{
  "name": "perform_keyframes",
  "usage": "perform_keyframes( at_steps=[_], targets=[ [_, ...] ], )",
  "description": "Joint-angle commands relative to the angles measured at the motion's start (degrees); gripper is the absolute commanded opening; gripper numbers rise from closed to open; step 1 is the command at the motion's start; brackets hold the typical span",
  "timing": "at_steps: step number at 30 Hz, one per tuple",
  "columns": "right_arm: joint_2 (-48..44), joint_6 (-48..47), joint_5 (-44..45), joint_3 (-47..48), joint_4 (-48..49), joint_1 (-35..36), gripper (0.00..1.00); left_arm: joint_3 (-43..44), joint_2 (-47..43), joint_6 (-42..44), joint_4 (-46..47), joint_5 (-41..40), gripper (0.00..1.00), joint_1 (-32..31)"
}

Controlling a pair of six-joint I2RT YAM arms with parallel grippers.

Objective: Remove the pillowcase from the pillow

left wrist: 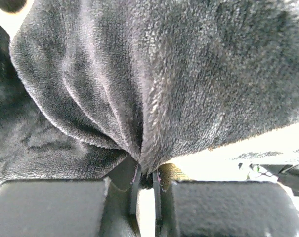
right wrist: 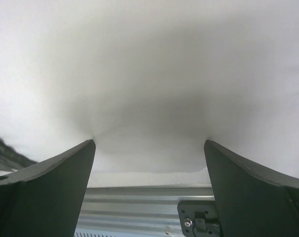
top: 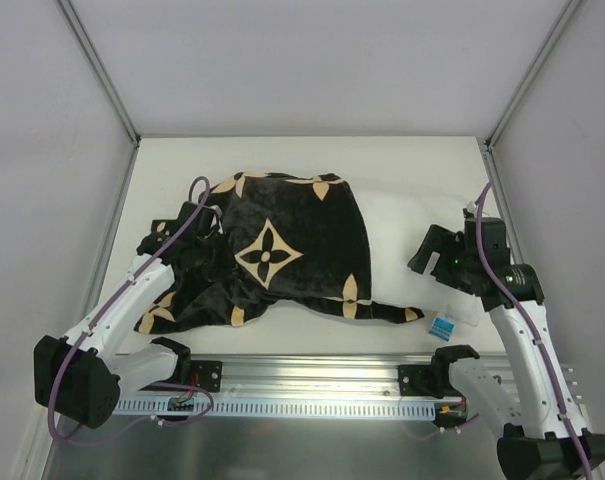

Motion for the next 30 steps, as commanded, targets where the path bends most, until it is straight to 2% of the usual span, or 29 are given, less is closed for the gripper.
perform_keyframes(
  at_steps=[1, 5, 7, 9, 11, 13, 14, 15, 18, 20, 22, 23, 25, 26, 27, 30],
  targets=[
    [-3.2, -1.1, -0.9, 0.2, -4.6, 0.6, 0.96, 4.1, 0.7, -1.7, 2.3, 1.4, 0.00, 1.6],
    [-2.2, 0.8, -4.3, -4.6, -1.0, 2.2, 0.96, 5.9, 4.2, -2.5, 2.6, 2.4, 0.00, 1.5],
    [-0.7, 2.3, -4.9, -7.3, 4.1, 5.0, 0.96, 6.8, 5.2, -3.2, 2.9, 3.4, 0.00, 1.5],
    [3.5, 3.0, -5.2, -9.4, 8.4, 6.6, 0.96, 8.6, 6.9, -3.6, 3.5, 5.0, 0.00, 1.6],
    [7.5, 2.8, -4.4, -7.6, 10.2, 8.1, 0.97, 10.3, 8.2, -3.4, 3.5, 5.6, 0.00, 1.6],
    [8.6, 3.4, -0.6, -4.7, 9.6, 8.3, 0.57, 13.7, 8.9, -1.8, 3.5, 6.0, 0.00, 1.7],
    [8.4, 3.6, 6.8, -1.3, 8.9, 8.2, 0.09, 16.1, 9.6, -1.4, 3.5, 7.2, 0.00, 1.9],
    [8.4, 4.0, 9.9, 1.0, 8.1, 8.1, 0.01, 17.4, 10.0, -0.6, 3.5, 8.0, 0.00, 2.2],
    [8.8, 3.3, 16.4, 11.1, 6.6, 6.5, 0.01, 22.7, 12.2, 1.0, 2.4, 10.2, 0.00, 4.3],
    [9.0, 2.6, 21.5, 16.2, 4.6, 5.7, 0.01, 25.6, 13.2, 2.0, 1.0, 10.6, 0.00, 8.0],
    [7.9, 2.3, 22.3, 21.2, 3.4, 1.5, 0.01, 28.8, 12.6, 3.3, -0.7, 11.7, 0.00, 12.0],
    [7.3, 2.1, 21.6, 21.9, 2.5, -0.6, 0.01, 29.3, 12.2, 3.5, -0.9, 12.6, 0.00, 17.3],
    [4.7, 1.7, 18.6, 21.5, 2.0, -8.0, 0.01, 28.9, 10.6, 3.4, -0.9, 16.3, 0.00, 23.8],
    [3.9, 1.4, 17.3, 20.6, 1.6, -10.7, 0.01, 27.9, 10.1, 3.3, -0.9, 17.3, 0.00, 29.8],
    [2.5, 1.2, 14.7, 18.0, 1.6, -15.2, 0.01, 27.1, 9.6, 2.9, -0.9, 19.2, 0.00, 32.7],
    [1.3, 1.2, 9.3, 12.0, 1.5, -21.2, 0.01, 23.9, 9.4, 1.4, -0.9, 21.1, 0.00, 41.2]
  ],
)
